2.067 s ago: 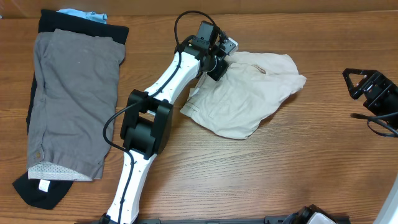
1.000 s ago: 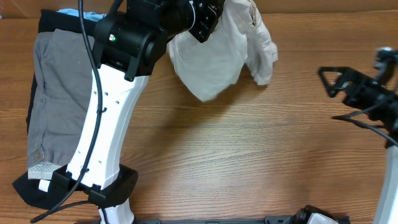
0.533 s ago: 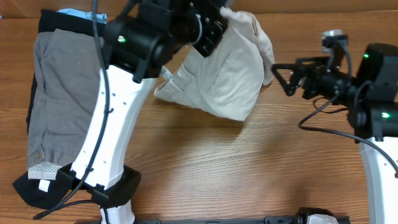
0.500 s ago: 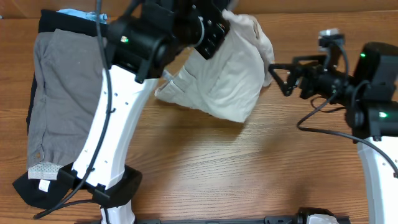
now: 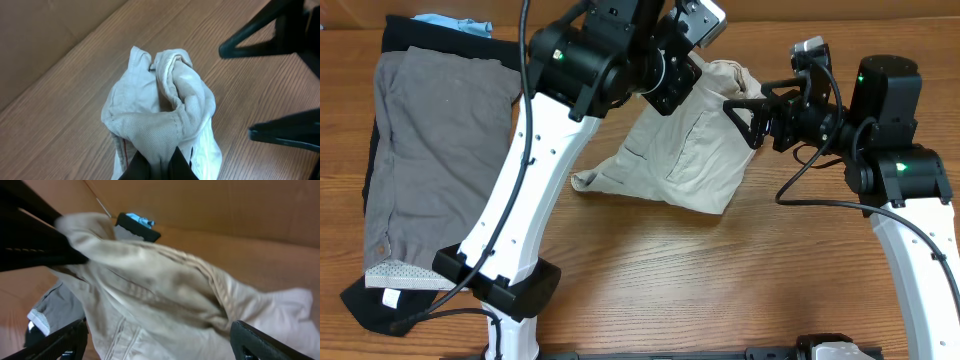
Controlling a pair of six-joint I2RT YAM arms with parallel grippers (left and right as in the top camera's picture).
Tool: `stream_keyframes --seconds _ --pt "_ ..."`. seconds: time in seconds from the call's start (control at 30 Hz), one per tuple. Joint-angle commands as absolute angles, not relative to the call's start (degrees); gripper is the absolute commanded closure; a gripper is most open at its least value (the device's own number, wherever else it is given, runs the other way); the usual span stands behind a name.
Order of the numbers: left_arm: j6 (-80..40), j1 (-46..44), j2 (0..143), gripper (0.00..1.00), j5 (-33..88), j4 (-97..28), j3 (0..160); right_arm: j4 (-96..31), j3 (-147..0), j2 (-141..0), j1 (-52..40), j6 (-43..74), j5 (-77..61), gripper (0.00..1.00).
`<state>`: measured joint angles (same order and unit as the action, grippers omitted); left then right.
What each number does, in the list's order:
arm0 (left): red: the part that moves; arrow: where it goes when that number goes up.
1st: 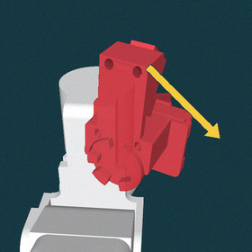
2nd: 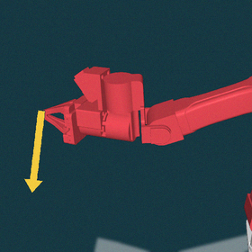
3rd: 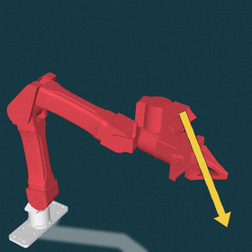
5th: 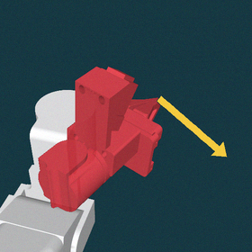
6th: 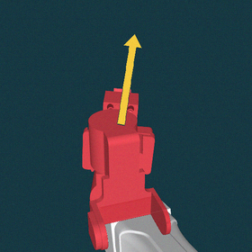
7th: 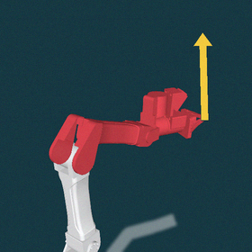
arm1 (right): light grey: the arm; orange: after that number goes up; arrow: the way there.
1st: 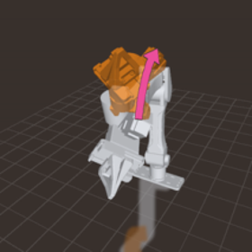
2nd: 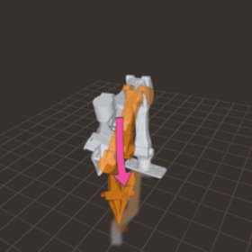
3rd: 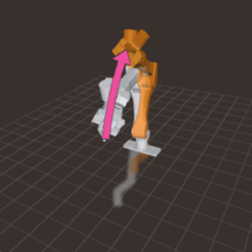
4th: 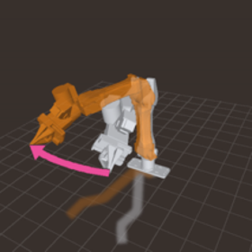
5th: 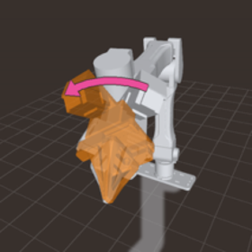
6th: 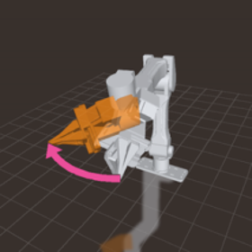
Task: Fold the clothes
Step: 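Grasp the other side of the beige shorts with the right gripper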
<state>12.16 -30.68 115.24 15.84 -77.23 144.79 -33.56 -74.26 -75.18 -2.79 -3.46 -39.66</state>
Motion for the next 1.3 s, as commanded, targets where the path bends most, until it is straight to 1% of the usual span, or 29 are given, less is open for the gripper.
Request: stream_keyframes --seconds 0.0,0.17,0.33,0.47,0.57,0.63,0.67,0.7,0.73,0.77,0.8,0.83,0.87,0.9,0.93,0.97,1.03,1.1,1.17,1.27 --pt "11.7 -30.8 115.1 0.96 16.2 -77.0 145.5 -30.9 -75.8 -74.7 -3.4 -6.7 -40.8 0.06" --pt "11.7 -30.8 115.0 0.96 16.1 -77.8 145.5 -26.8 -75.8 -75.6 -6.2 -15.0 -40.8 0.08" --pt "11.7 -30.8 115.0 0.96 16.3 -78.0 145.5 -26.8 -75.8 -79.4 -7.5 -21.8 -41.2 0.11" --pt "11.6 -30.8 115.0 0.96 16.6 -78.0 145.5 -26.4 -75.8 -82.2 -7.5 -29.1 -48.4 0.12" --pt "11.6 -30.8 115.0 0.95 16.6 -78.0 145.5 -24.5 -75.8 -83.8 -7.5 -30.5 -50.3 0.17" --pt "11.6 -30.8 115.0 0.95 16.6 -78.0 145.5 -23.5 -75.8 -84.4 -7.5 -30.5 -50.3 0.28" --pt "11.6 -30.8 115.0 0.95 16.6 -78.0 145.5 -23.0 -75.8 -84.5 -7.5 -30.5 -50.5 0.38" --pt "11.6 -30.8 115.0 0.95 16.6 -78.0 145.5 -22.6 -75.8 -84.5 -7.5 -30.5 -51.1 0.45" --pt "11.6 -30.8 115.0 0.94 16.6 -78.0 145.5 -22.1 -75.8 -84.5 -7.5 -30.4 -51.9 0.49" --pt "11.6 -30.8 115.0 0.92 16.6 -77.9 145.5 -21.6 -75.8 -84.5 -7.5 -30.3 -52.7 0.57" --pt "11.6 -30.8 115.0 0.91 16.6 -77.9 145.5 -21.0 -75.8 -84.5 -7.5 -30.0 -53.5 0.61" --pt "11.6 -30.8 115.0 0.88 16.6 -77.9 145.5 -20.6 -75.8 -84.5 -7.5 -30.0 -54.2 0.68" --pt "11.6 -30.8 115.0 0.82 16.6 -77.8 145.5 -20.5 -75.8 -84.5 -7.5 -29.9 -54.8 0.79" --pt "11.6 -30.8 115.0 0.75 16.6 -77.8 145.5 -20.4 -75.8 -84.4 -7.5 -29.3 -55.0 0.9" --pt "11.6 -30.8 115.0 0.68 16.5 -77.7 145.5 -20.2 -75.8 -84.3 -7.5 -27.6 -55.0 0.96" --pt "11.6 -30.8 115.0 0.61 16.5 -77.7 145.5 -20.2 -75.8 -84.1 -7.5 -26.1 -55.0 0.96" --pt "11.6 -30.7 114.8 0.39 15.9 -77.7 145.6 -20.3 -75.8 -83.6 -6.9 -23.2 -54.9 0.96" --pt "11.6 -30.1 114.3 0.23 14.4 -77.8 145.6 -20.8 -75.8 -82.7 -5.6 -20.2 -54.9 0.96" --pt "11.5 -28.8 113.4 0.0 13.1 -77.9 145.7 -22.4 -75.8 -81.2 -3.7 -18.3 -54.9 0.96" --pt "11.5 -25.7 112.2 0.0 13.1 -79.1 145.7 -27.1 -75.8 -78.3 0.4 -16.6 -54.7 0.96"
